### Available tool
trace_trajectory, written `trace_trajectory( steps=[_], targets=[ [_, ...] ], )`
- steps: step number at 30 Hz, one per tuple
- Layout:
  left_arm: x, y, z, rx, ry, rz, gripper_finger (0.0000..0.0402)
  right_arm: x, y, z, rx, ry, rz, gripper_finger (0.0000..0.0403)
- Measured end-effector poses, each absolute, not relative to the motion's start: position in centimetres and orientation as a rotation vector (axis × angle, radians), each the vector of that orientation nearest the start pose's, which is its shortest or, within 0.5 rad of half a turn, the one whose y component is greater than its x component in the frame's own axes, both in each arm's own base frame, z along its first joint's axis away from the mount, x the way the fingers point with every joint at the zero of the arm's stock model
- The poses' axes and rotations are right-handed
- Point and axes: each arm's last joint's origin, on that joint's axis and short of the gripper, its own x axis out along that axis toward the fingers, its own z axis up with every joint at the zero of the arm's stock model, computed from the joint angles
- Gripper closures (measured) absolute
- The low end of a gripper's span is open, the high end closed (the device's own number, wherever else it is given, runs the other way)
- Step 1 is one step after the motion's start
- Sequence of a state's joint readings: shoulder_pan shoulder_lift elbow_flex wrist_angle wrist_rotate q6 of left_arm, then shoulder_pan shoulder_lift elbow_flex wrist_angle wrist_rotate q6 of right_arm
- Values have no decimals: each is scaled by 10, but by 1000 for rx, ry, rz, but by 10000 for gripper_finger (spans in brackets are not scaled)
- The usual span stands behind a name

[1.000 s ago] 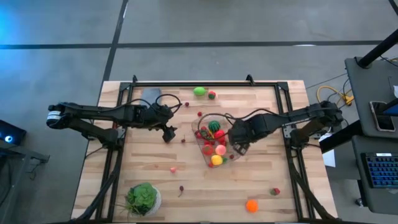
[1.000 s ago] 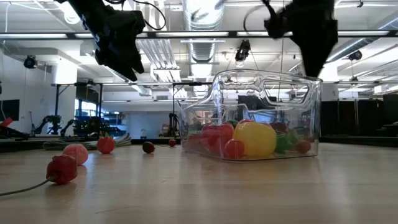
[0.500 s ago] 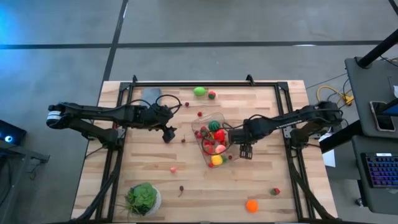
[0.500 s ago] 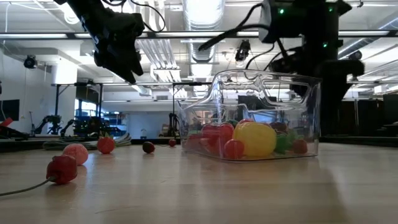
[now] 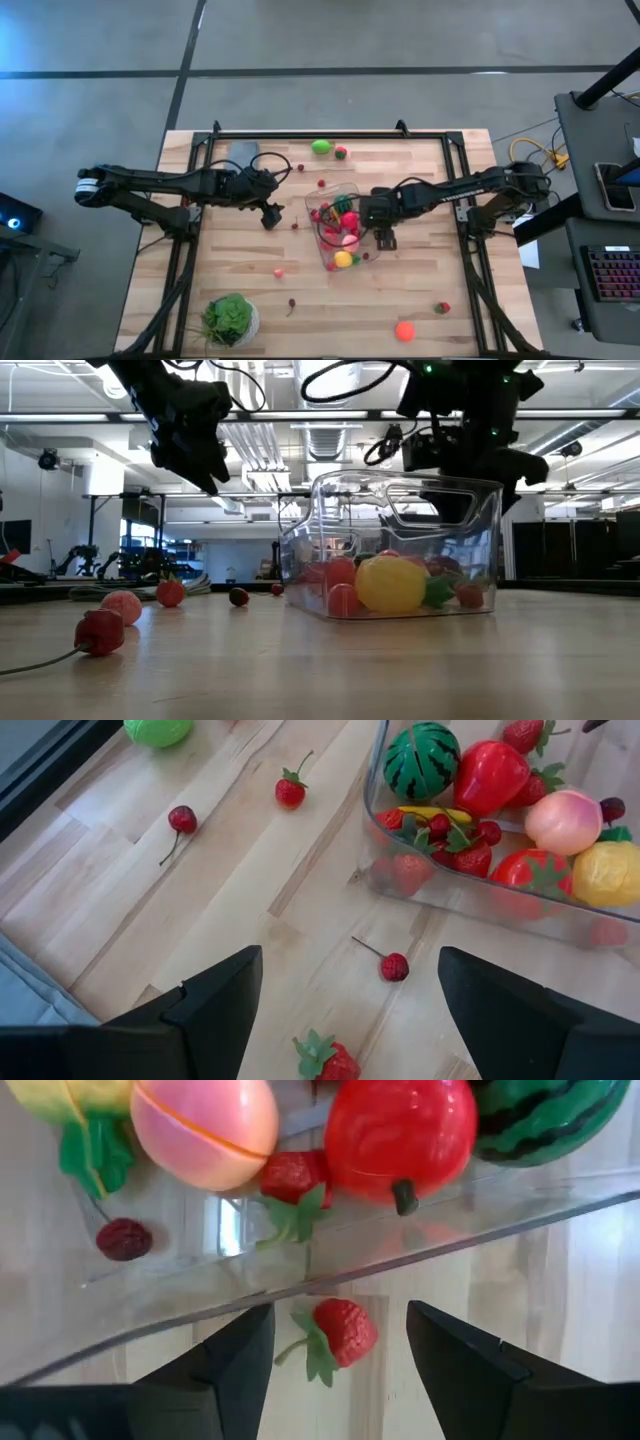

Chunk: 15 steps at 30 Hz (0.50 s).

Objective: Pick and placing Produce into tupperware
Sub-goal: Put the red strawberry into the transparent bin

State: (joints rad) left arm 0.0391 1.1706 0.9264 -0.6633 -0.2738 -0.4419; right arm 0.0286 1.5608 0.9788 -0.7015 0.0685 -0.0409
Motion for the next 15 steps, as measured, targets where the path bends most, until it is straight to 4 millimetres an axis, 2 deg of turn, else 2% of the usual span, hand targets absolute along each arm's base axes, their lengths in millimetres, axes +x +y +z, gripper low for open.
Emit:
trace_trajectory(
  steps=[7,15],
  targets=[
    [228,17,270,-301,823,485,114,260,-5,165,-36,1441,-17,183],
    [228,17,270,-289,818,505,114,264,-9,164,-44,1388,3,183]
  ],
)
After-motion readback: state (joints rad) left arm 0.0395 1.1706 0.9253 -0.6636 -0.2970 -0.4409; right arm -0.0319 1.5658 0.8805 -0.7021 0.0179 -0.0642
